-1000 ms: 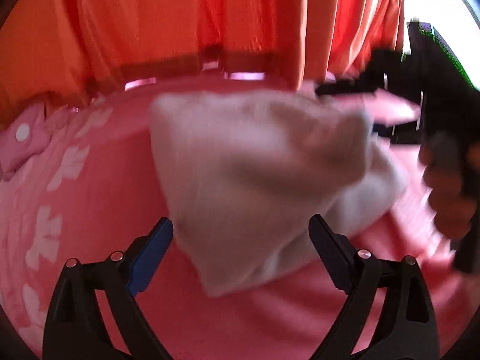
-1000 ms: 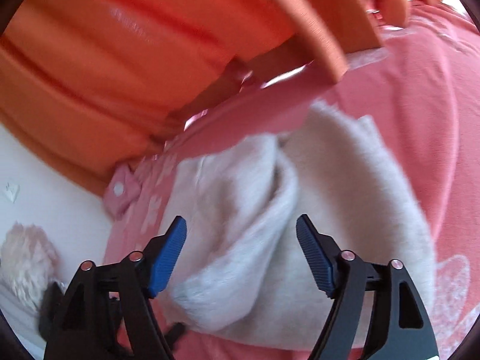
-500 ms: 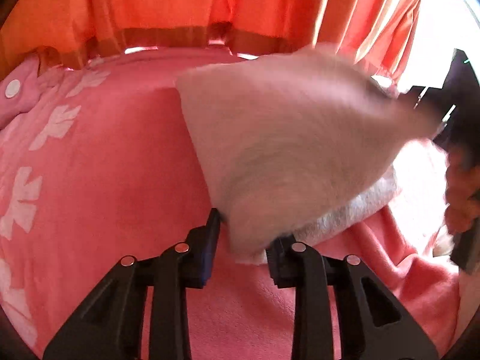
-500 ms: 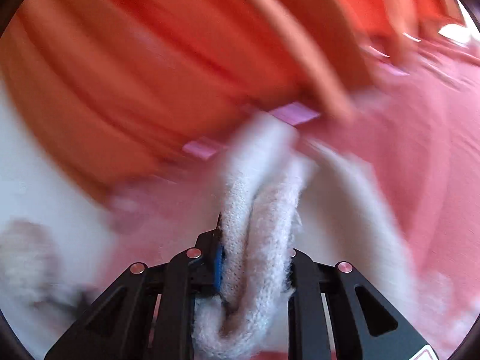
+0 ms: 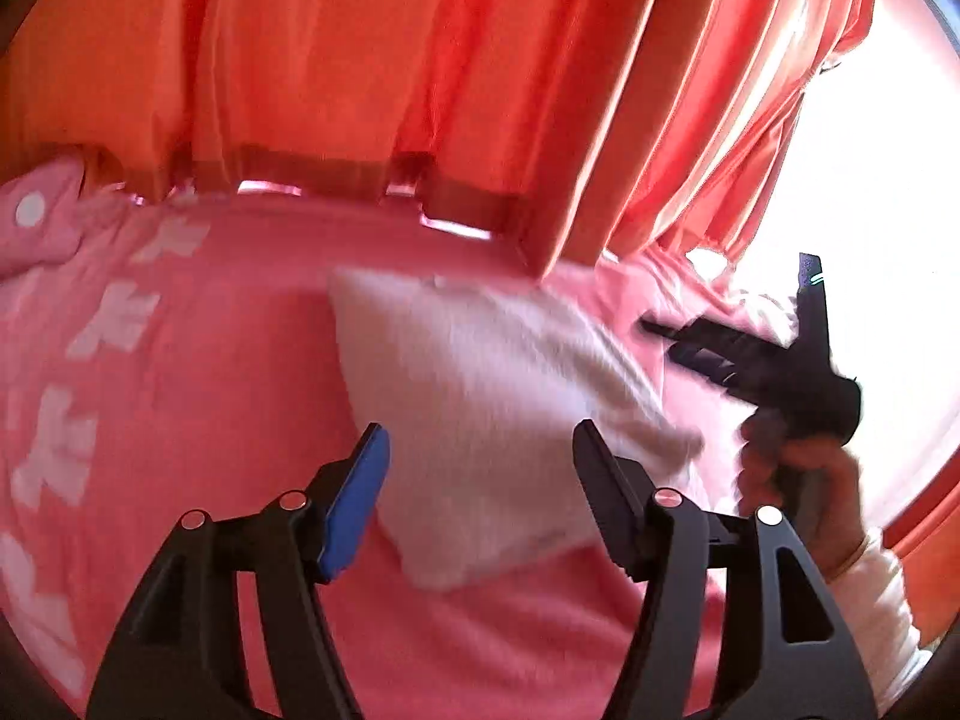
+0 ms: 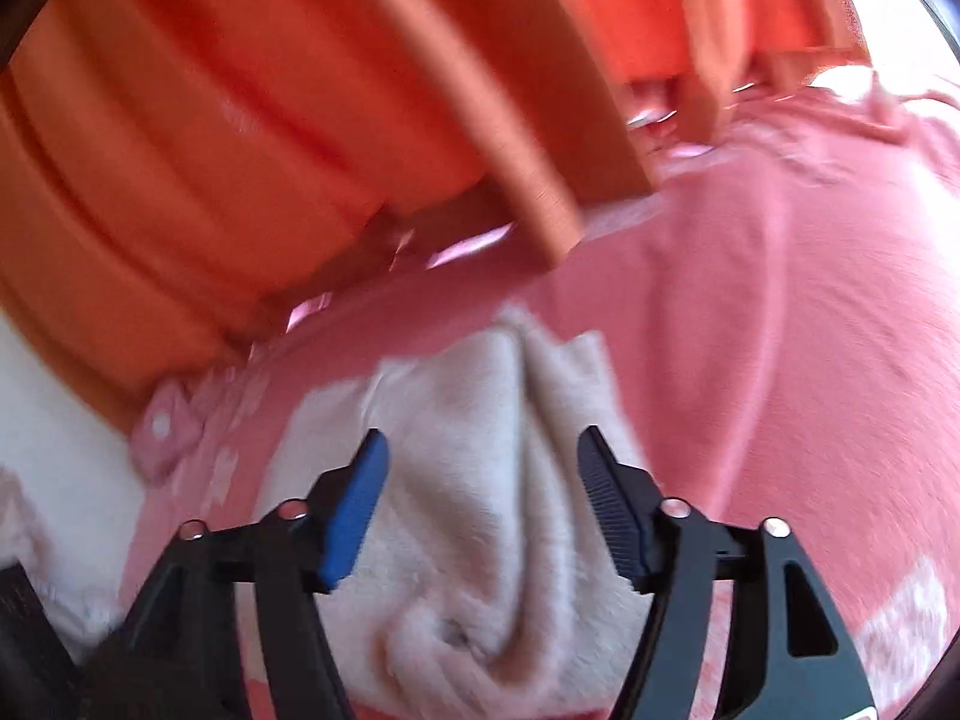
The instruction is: Fold small clothes
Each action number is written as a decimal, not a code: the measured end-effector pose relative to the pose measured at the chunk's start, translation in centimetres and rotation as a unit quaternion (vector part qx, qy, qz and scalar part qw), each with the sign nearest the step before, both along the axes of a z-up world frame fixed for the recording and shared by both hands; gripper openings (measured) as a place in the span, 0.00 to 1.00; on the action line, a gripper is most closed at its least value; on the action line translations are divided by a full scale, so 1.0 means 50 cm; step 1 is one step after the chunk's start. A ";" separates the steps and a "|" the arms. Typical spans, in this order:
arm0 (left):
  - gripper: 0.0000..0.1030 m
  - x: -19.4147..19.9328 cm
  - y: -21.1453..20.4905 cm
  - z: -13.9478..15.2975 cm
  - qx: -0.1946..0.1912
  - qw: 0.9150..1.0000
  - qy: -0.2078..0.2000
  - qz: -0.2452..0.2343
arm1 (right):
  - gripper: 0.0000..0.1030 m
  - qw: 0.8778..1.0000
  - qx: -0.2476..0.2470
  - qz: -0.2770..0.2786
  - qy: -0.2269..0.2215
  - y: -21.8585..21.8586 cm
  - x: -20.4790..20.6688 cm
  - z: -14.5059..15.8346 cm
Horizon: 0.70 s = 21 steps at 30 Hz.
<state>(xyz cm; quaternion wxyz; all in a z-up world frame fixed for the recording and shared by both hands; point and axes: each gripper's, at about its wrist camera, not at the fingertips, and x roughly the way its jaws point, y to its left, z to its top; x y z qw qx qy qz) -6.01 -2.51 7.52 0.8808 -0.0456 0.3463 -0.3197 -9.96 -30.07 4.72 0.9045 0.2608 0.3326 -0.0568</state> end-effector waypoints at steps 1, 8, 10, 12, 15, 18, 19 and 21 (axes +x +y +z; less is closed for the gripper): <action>0.63 0.014 -0.007 -0.003 0.005 1.000 0.000 0.006 | 0.65 0.999 0.002 0.020 0.029 0.007 0.037 -0.023; 0.63 0.085 -0.067 -0.108 0.059 0.997 0.049 0.026 | 0.09 0.997 -0.018 0.051 -0.053 0.018 0.017 0.047; 0.64 0.082 -0.068 -0.131 0.051 0.997 0.063 0.019 | 0.09 0.997 -0.025 0.038 -0.064 -0.002 -0.008 0.049; 0.64 0.084 -0.071 -0.147 0.039 0.996 0.081 0.012 | 0.09 0.998 -0.046 0.021 0.038 -0.018 0.033 -0.031; 0.66 0.077 -0.087 -0.163 0.052 0.996 0.076 0.014 | 0.11 0.995 -0.047 0.033 0.076 -0.021 0.041 -0.071; 0.66 0.065 -0.089 -0.155 0.064 0.996 0.058 0.022 | 0.27 0.999 -0.014 -0.006 0.035 -0.036 -0.024 -0.023; 0.66 0.060 -0.087 -0.151 0.065 0.996 0.056 0.024 | 0.34 0.999 0.004 -0.016 0.035 -0.041 -0.047 -0.017; 0.66 0.057 -0.082 -0.151 0.064 0.996 0.059 0.025 | 0.54 0.999 0.026 -0.020 0.033 -0.043 -0.094 -0.019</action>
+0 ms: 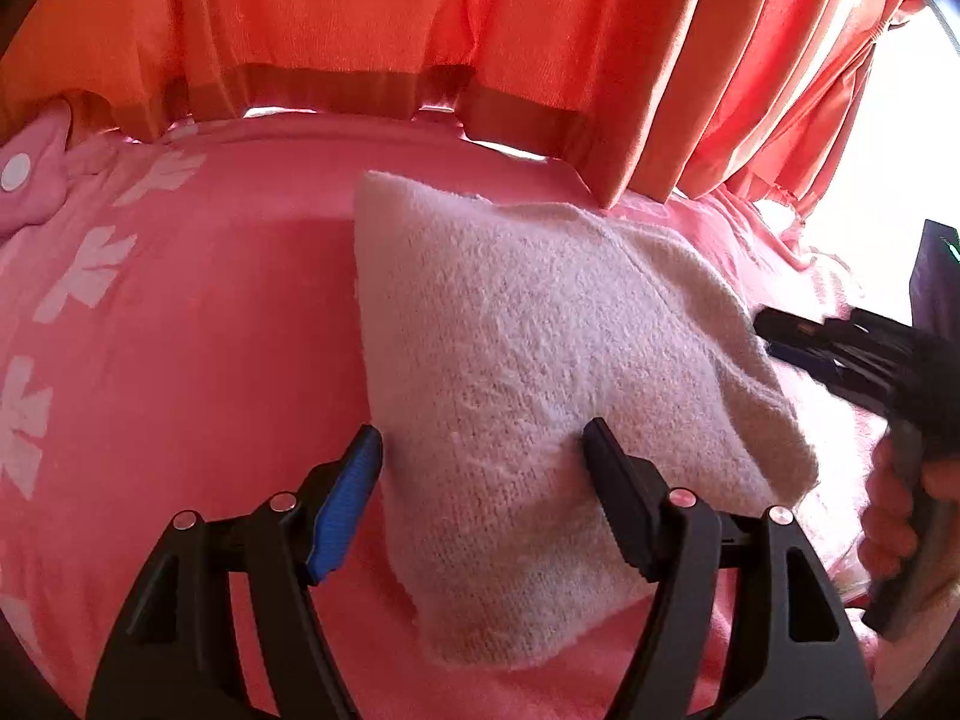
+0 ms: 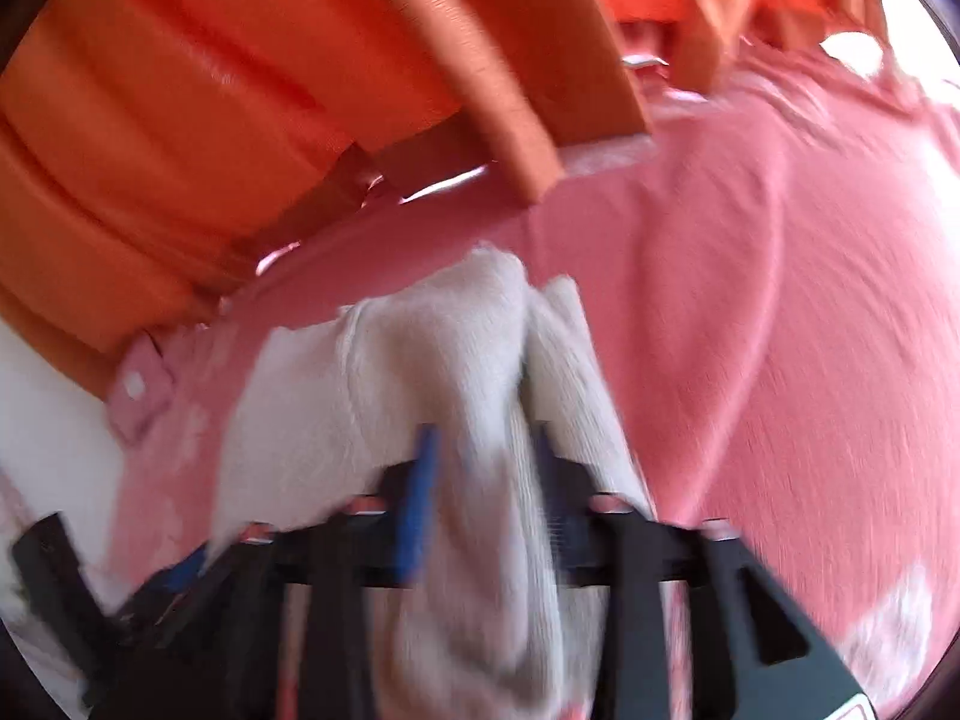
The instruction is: Fold small clothes
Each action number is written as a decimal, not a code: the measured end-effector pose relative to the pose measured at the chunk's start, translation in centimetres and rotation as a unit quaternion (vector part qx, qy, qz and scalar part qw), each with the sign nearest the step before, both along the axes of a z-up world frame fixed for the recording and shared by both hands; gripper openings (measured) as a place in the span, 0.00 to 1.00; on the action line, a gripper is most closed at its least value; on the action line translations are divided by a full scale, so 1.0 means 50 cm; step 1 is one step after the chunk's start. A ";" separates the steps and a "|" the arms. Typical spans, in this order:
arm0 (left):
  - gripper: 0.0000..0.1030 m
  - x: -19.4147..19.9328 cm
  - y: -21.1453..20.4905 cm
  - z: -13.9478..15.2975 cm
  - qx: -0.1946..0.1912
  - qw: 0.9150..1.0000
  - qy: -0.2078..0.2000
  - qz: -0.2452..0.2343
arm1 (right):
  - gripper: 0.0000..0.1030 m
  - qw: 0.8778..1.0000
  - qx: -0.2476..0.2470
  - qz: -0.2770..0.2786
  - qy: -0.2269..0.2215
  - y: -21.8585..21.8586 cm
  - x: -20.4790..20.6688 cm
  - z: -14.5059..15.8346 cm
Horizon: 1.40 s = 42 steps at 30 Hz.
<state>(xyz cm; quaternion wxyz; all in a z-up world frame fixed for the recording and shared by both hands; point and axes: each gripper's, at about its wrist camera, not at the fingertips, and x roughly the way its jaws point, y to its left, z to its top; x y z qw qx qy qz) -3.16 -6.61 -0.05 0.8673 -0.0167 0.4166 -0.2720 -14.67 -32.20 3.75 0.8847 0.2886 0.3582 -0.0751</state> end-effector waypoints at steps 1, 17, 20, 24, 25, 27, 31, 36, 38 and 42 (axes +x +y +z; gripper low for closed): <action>0.66 -0.001 0.000 0.000 0.000 1.000 0.001 0.001 | 0.54 1.000 -0.002 0.000 0.005 0.001 -0.011 -0.006; 0.71 -0.003 -0.009 -0.002 0.016 1.000 -0.014 0.000 | 0.16 0.996 -0.039 0.007 0.082 0.030 0.004 -0.073; 0.71 -0.008 -0.013 -0.002 0.025 0.999 -0.024 0.005 | 0.18 0.998 -0.064 0.008 0.026 0.042 -0.015 -0.023; 0.71 -0.009 -0.007 -0.001 0.020 1.000 -0.020 0.004 | 0.31 0.997 -0.045 0.009 0.059 0.033 0.002 -0.043; 0.71 -0.009 -0.006 -0.002 0.020 1.000 -0.020 0.004 | 0.33 0.997 -0.044 0.008 0.061 0.031 0.003 -0.045; 0.71 -0.010 -0.006 -0.002 0.020 1.000 -0.022 0.003 | 0.41 0.998 -0.031 0.003 0.051 0.029 -0.003 -0.040; 0.72 -0.010 -0.006 -0.004 0.019 1.000 -0.020 0.004 | 0.44 0.999 0.000 0.005 0.054 0.014 0.014 -0.052; 0.72 -0.008 0.002 -0.002 0.013 1.000 -0.021 0.003 | 0.46 0.999 -0.003 0.012 0.053 0.028 0.039 -0.058; 0.71 -0.006 0.016 0.006 -0.007 1.000 -0.020 0.006 | 0.44 0.998 -0.010 0.014 0.054 0.032 0.041 -0.058; 0.71 0.009 0.065 0.023 -0.036 0.999 -0.026 0.031 | 0.24 0.999 -0.019 0.013 0.038 0.035 0.038 -0.049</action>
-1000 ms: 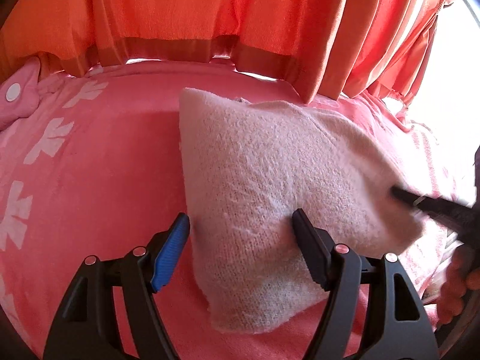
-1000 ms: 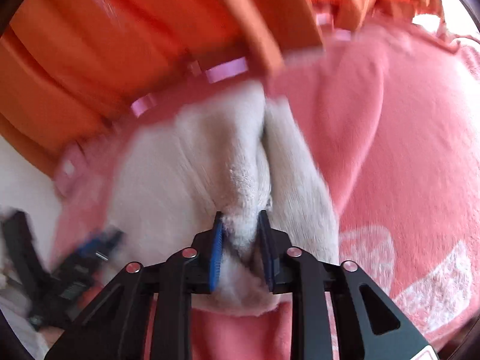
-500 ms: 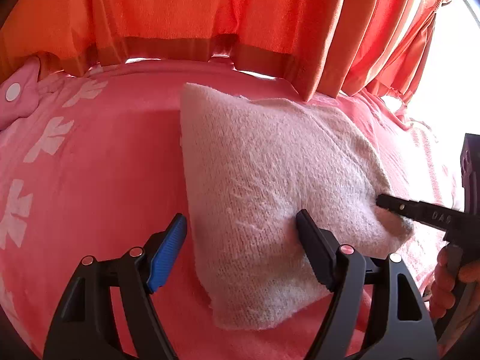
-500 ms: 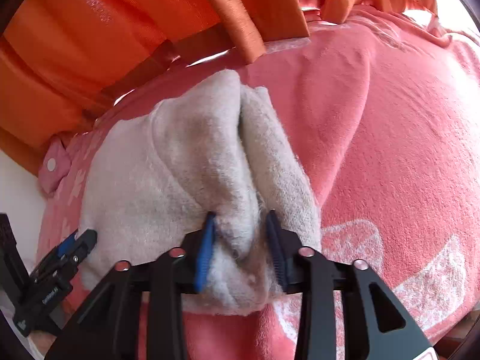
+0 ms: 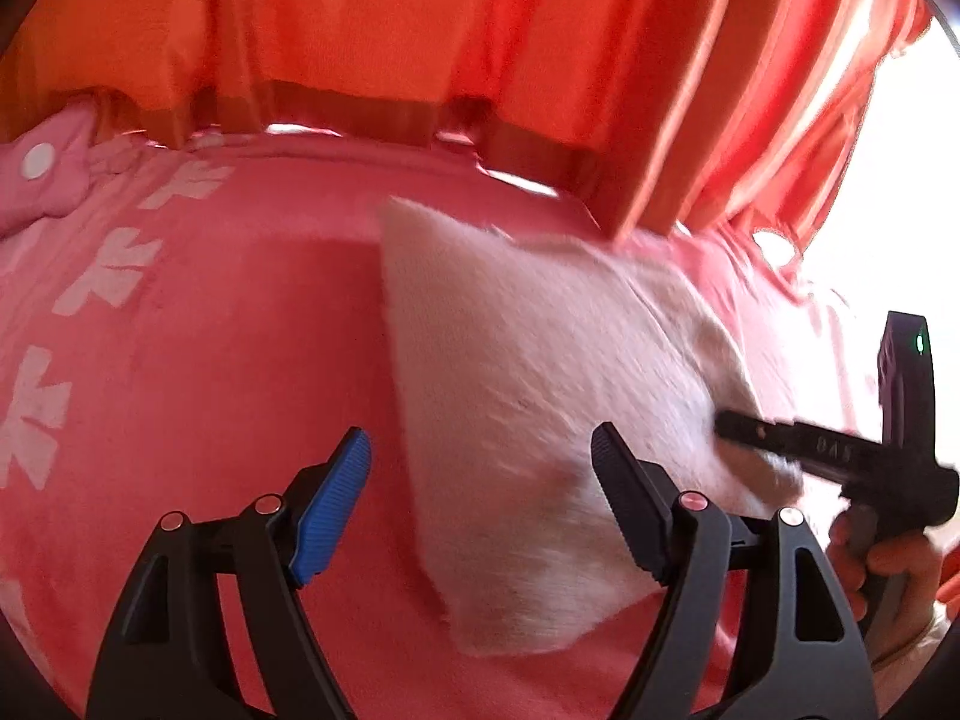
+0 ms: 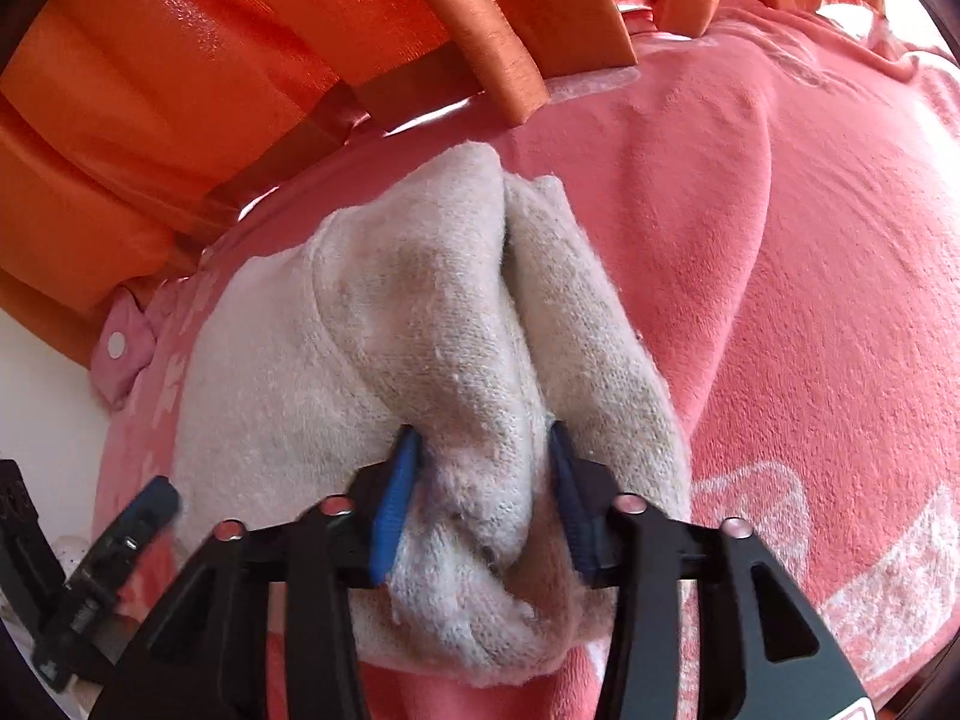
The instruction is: Fold small clothes
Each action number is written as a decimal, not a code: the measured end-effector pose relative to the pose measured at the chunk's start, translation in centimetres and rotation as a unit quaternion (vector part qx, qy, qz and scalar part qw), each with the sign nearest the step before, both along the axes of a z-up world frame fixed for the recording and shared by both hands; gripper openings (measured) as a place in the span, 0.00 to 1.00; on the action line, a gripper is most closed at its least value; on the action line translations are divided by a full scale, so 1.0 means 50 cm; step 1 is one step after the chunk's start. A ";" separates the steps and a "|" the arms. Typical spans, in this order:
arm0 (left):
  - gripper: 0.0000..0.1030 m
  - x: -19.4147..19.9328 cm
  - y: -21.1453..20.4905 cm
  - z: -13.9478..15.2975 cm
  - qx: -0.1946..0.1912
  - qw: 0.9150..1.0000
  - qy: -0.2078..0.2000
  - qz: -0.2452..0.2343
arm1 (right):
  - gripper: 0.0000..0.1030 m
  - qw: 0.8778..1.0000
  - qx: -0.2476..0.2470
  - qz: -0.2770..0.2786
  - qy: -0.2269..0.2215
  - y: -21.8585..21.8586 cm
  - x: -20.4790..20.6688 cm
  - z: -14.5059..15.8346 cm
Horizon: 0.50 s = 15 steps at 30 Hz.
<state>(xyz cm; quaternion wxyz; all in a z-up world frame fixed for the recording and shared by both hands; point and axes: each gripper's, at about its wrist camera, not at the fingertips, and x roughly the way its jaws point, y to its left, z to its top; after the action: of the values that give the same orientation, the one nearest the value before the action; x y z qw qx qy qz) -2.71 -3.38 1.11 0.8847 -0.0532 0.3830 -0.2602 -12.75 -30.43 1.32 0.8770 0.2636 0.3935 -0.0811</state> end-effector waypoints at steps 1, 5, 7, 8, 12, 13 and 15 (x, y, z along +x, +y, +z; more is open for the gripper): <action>0.72 0.007 0.015 0.002 -0.005 1.000 -0.001 0.011 | 0.22 1.000 -0.009 -0.001 -0.011 0.004 -0.003 0.010; 0.72 0.049 0.121 0.027 -0.038 0.995 -0.003 0.092 | 0.20 0.995 -0.066 0.043 -0.057 0.112 0.008 0.103; 0.73 0.072 0.204 0.043 -0.044 0.985 -0.011 0.168 | 0.20 0.987 -0.096 0.095 -0.083 0.219 0.036 0.165; 0.73 0.079 0.239 0.049 -0.040 0.978 -0.014 0.205 | 0.20 0.982 -0.113 0.125 -0.090 0.272 0.052 0.187; 0.74 0.093 0.401 0.064 -0.036 0.934 -0.023 0.355 | 0.19 0.949 -0.148 0.259 -0.100 0.519 0.138 0.214; 0.74 0.091 0.451 0.065 -0.035 0.915 -0.024 0.400 | 0.19 0.941 -0.158 0.285 -0.092 0.576 0.159 0.205; 0.73 0.082 0.540 0.062 -0.044 0.883 -0.026 0.467 | 0.18 0.925 -0.174 0.331 -0.066 0.686 0.200 0.169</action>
<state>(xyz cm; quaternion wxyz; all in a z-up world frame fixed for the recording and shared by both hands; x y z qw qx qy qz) 1.40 23.60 4.23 0.9101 -0.2580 0.2790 0.1654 -2.77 3.89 9.76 0.9098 -0.0334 0.3795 0.1646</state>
